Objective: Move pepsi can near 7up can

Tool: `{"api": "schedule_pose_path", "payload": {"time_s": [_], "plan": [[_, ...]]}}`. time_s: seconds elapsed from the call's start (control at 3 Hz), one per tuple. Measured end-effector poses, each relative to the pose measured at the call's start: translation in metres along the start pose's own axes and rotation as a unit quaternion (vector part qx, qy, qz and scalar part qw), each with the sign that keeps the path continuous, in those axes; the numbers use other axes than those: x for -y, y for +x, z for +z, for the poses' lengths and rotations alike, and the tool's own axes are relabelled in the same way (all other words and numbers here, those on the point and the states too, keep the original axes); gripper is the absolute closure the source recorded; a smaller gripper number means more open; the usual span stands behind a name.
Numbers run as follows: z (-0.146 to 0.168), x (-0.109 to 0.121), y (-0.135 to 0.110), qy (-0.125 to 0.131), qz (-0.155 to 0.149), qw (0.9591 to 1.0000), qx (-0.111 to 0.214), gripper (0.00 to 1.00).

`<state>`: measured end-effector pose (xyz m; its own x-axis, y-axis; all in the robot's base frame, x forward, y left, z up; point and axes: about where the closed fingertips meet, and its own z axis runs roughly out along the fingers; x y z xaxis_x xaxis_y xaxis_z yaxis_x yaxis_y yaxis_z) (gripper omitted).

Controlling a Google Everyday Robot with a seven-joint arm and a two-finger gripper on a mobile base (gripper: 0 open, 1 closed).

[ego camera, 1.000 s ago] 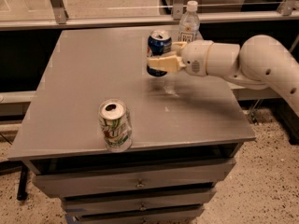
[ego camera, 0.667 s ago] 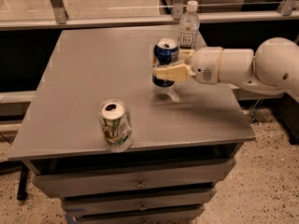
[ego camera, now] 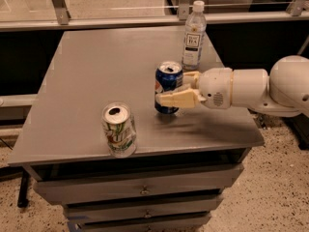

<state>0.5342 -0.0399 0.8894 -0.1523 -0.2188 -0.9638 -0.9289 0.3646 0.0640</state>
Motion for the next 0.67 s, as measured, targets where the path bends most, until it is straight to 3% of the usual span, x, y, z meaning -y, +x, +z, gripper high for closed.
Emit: {"api": "schedule_pose_path", "payload": {"time_s": [0.67], "plan": [[0.013, -0.043, -0.002, -0.034, -0.052, 0.9979, 0.020, 1.00]]}}
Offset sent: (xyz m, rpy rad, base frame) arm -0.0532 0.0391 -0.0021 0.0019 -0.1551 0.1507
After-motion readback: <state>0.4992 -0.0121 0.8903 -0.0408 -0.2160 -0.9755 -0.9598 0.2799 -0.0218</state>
